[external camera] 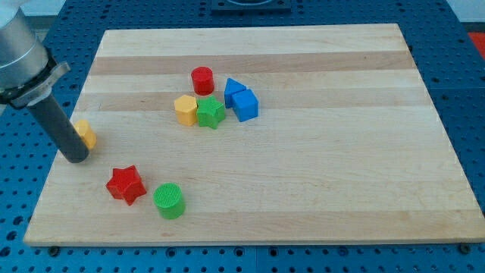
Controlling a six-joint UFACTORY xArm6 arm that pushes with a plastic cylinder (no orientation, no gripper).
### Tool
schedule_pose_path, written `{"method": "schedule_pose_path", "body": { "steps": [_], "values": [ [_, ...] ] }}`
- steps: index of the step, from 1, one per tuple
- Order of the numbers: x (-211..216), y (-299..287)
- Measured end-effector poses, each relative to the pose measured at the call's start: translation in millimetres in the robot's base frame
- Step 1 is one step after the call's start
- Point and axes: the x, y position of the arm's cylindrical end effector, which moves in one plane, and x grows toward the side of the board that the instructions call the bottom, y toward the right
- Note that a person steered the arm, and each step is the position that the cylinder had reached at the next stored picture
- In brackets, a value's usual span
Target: Push the yellow heart into the yellow hexagon
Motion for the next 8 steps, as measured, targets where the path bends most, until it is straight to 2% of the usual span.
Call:
{"method": "schedule_pose_path", "body": {
  "steps": [1,2,3,4,5,6,7,8],
  "values": [
    [36,-2],
    [43,-35],
    [4,-36],
    [-57,4],
    [-88,27],
    [-73,30],
    [-75,49],
    [-95,78]
  ]
}}
